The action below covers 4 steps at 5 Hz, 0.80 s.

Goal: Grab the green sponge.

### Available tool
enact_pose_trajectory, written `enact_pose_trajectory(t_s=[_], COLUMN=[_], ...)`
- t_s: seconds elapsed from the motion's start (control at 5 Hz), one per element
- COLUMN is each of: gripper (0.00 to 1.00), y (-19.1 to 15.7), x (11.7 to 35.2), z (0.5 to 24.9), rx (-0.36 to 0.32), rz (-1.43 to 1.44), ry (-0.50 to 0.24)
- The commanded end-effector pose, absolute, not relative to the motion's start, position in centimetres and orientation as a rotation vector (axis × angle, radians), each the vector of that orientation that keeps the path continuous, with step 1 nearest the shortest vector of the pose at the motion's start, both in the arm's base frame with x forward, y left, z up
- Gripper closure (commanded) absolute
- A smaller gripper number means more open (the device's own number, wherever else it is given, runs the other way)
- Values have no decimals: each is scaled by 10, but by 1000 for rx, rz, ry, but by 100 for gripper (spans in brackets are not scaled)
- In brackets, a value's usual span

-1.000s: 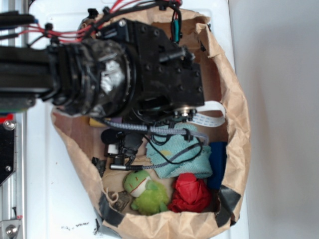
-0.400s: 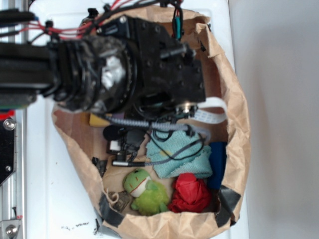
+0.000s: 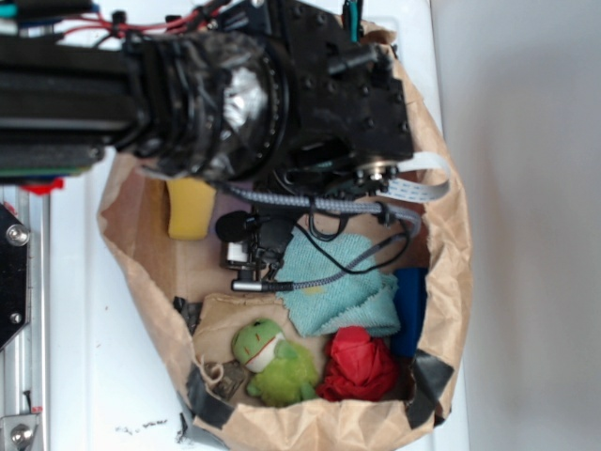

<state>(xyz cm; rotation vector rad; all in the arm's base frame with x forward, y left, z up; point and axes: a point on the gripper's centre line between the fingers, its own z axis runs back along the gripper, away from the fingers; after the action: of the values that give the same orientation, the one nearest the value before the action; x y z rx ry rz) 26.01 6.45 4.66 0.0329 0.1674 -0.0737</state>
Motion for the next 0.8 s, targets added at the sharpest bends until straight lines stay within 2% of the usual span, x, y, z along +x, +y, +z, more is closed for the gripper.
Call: enact_pose_trajectory(t_s=[0.0, 0.2, 0.6], gripper=[0, 0, 0], y=[82, 81, 70], x=[263, 260, 234], z=[55, 50, 47], rx=[66, 82, 96], rz=[-50, -60, -137], ry=[132, 139, 179])
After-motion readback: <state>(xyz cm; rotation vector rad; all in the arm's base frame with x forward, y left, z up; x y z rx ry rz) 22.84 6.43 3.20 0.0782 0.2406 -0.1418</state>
